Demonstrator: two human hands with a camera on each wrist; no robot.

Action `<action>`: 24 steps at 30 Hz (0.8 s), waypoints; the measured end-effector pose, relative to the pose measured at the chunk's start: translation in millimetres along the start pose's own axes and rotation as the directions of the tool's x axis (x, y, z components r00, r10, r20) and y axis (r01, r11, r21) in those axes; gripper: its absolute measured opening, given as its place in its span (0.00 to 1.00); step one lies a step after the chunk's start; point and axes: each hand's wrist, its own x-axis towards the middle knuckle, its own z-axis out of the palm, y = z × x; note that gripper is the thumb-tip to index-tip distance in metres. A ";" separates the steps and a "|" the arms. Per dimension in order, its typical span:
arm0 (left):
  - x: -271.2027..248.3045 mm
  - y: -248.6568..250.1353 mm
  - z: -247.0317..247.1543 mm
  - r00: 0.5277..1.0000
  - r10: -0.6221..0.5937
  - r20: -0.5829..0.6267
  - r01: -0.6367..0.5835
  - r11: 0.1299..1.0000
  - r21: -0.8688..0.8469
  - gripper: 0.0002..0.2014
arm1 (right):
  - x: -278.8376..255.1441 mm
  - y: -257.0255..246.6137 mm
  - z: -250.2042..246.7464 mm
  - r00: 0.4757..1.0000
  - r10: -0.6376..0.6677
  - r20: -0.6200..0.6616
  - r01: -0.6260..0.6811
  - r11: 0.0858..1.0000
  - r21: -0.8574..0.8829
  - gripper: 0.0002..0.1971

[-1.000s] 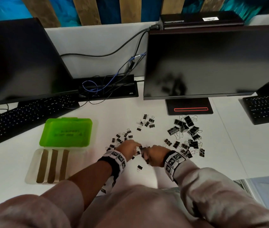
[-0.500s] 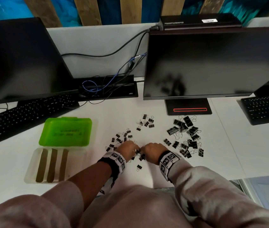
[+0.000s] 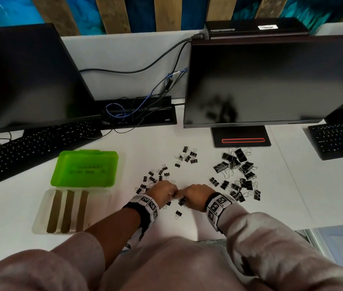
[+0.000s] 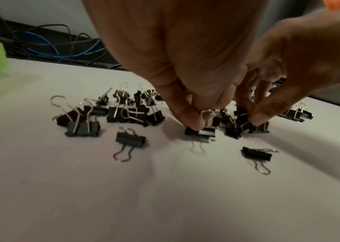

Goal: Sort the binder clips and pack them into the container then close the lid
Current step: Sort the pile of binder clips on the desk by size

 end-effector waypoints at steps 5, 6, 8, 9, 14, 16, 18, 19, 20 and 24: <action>0.0 1.5 0.3 1.000 0.026 0.005 -0.026 0.999 0.040 0.08 | 6.2 -5.4 3.1 1.000 0.013 -0.027 -0.013 1.000 0.022 0.12; -0.6 1.5 -0.4 1.000 0.031 -0.003 -0.031 0.999 0.030 0.09 | 6.7 -4.8 3.8 0.999 0.018 -0.031 -0.017 0.999 0.034 0.12; -3.8 2.6 -2.5 0.999 0.037 -0.012 -0.037 0.999 0.000 0.09 | 6.5 -3.5 5.5 0.999 0.019 -0.034 -0.017 0.999 0.049 0.12; -5.7 2.4 -3.6 0.999 0.043 -0.024 -0.043 0.999 -0.021 0.09 | 5.9 -2.9 6.5 0.999 0.021 -0.036 -0.019 0.998 0.051 0.12; -12.6 -4.3 -9.1 0.996 0.025 -0.083 -0.033 0.995 -0.096 0.09 | 4.6 2.9 6.8 0.998 0.038 -0.050 -0.036 0.998 0.048 0.14; -16.3 -4.4 -10.1 0.995 0.035 -0.089 -0.043 0.996 -0.082 0.08 | 5.3 5.2 6.6 0.998 0.037 -0.049 -0.034 0.998 0.049 0.12; -19.4 -5.6 -8.7 0.993 0.077 -0.087 -0.084 0.993 -0.081 0.06 | 6.1 5.0 7.7 0.998 0.033 -0.057 -0.030 0.998 0.046 0.11; -20.7 -7.7 -6.8 0.994 0.088 -0.058 -0.093 0.992 -0.086 0.10 | 6.6 4.4 8.6 0.998 0.033 -0.055 -0.030 0.999 0.042 0.11; -21.2 -10.5 -4.6 0.997 0.074 0.007 -0.073 0.994 -0.082 0.18 | 7.1 3.6 9.0 0.998 0.034 -0.051 -0.032 0.999 0.039 0.11; -18.9 -14.1 3.3 0.990 0.042 0.138 -0.036 0.998 -0.042 0.27 | 8.2 2.3 8.8 0.998 0.028 -0.055 -0.026 0.999 0.033 0.11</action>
